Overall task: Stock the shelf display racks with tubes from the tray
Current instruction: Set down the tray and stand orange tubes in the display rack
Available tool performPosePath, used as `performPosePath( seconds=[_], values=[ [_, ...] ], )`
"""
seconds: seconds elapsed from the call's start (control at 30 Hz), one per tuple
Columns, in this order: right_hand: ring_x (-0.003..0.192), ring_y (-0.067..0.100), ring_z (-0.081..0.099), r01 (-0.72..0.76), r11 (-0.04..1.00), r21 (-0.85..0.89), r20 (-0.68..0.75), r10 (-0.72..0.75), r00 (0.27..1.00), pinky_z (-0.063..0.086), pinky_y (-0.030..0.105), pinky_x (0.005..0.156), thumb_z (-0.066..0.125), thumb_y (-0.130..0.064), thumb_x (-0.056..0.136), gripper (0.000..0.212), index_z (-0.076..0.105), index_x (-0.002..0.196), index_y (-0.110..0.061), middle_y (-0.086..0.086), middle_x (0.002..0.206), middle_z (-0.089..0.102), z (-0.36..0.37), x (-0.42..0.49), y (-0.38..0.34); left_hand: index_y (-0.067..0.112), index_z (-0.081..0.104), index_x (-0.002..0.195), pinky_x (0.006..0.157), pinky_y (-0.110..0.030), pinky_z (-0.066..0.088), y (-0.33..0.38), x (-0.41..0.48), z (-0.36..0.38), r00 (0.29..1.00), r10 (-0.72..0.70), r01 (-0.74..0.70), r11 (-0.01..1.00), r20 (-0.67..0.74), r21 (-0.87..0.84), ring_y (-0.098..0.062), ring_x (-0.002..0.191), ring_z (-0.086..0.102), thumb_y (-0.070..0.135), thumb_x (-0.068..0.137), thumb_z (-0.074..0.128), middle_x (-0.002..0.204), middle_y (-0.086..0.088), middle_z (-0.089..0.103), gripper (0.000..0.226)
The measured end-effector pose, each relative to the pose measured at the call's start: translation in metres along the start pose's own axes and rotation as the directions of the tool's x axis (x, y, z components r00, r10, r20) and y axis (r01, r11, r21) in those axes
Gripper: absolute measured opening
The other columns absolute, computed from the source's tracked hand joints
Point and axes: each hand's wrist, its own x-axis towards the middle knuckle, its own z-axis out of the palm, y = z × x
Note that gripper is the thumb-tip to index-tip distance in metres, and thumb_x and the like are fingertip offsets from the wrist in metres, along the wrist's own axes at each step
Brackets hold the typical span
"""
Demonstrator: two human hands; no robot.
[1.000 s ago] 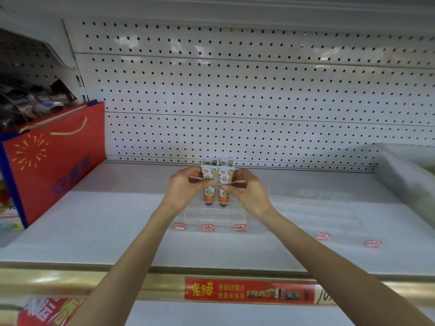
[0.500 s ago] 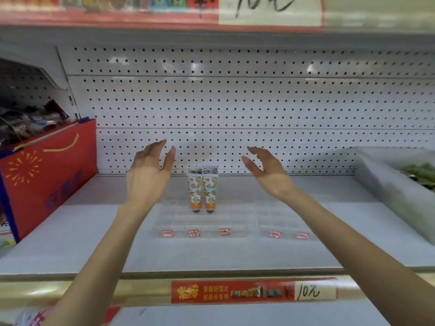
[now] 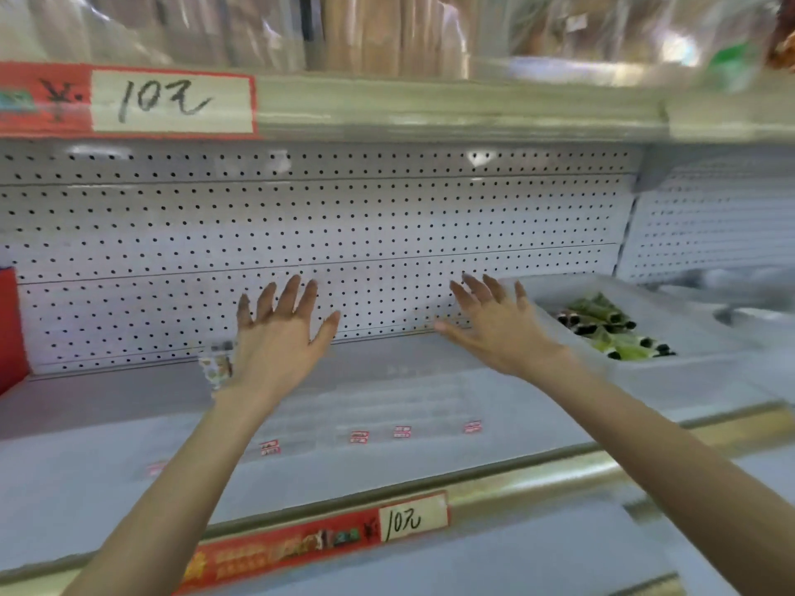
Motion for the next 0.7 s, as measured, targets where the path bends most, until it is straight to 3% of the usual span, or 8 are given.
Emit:
performPosePath(
  seconds=[0.1,0.27,0.57,0.63,0.7],
  values=[
    [0.145,0.022,0.004,-0.010,1.000,-0.029,0.028,0.011,1.000,0.006,0.053,0.115,0.023,-0.063,0.092,0.073,0.009,0.149,-0.020,-0.001,0.158,0.006,0.006,-0.018,0.025,0.020,0.023,0.147,0.113,-0.049,0.008,0.027,-0.008,0.009,0.999,0.022,-0.022,1.000,0.025,0.014,-0.027,0.142,0.016,0.059,0.094,0.024,0.155,-0.002,0.020,0.066],
    [0.145,0.019,0.011,-0.038,0.999,-0.016,-0.042,0.037,0.998,0.008,0.049,0.116,0.024,-0.061,0.093,0.068,0.016,0.148,-0.023,-0.001,0.157,0.014,0.007,-0.050,0.086,0.021,0.017,0.148,0.114,-0.047,0.006,0.087,-0.022,0.021,0.995,0.036,-0.038,0.999,0.088,0.015,-0.025,0.143,0.012,0.056,0.094,0.023,0.157,0.000,0.014,0.065],
    [0.142,0.020,0.019,-0.080,0.997,0.017,-0.019,0.081,0.997,0.012,0.047,0.115,0.024,-0.060,0.093,0.062,0.024,0.146,-0.027,-0.002,0.153,0.022,0.014,-0.078,0.174,0.018,0.020,0.148,0.114,-0.044,0.008,0.173,-0.042,0.033,0.996,0.027,-0.021,0.997,0.085,-0.073,-0.024,0.143,0.013,0.053,0.095,0.025,0.156,-0.002,0.019,0.064],
    [0.142,0.019,0.017,-0.091,0.995,0.042,-0.004,0.091,0.996,0.012,0.047,0.113,0.026,-0.058,0.094,0.060,0.025,0.145,-0.026,-0.004,0.152,0.023,0.016,-0.080,0.189,0.017,0.022,0.147,0.115,-0.045,0.008,0.186,-0.046,0.036,0.996,0.034,-0.026,0.996,0.086,-0.090,-0.024,0.143,0.015,0.058,0.094,0.020,0.155,-0.003,0.022,0.067],
    [0.143,0.018,0.015,-0.107,0.991,0.075,0.022,0.105,0.994,0.011,0.046,0.113,0.027,-0.057,0.094,0.060,0.025,0.145,-0.026,-0.004,0.153,0.021,0.017,-0.082,0.202,0.017,0.024,0.146,0.114,-0.045,0.010,0.198,-0.048,0.036,0.996,0.041,-0.033,0.994,0.077,-0.100,-0.023,0.141,0.019,0.068,0.082,0.003,0.153,-0.003,0.026,0.085]
  ],
)
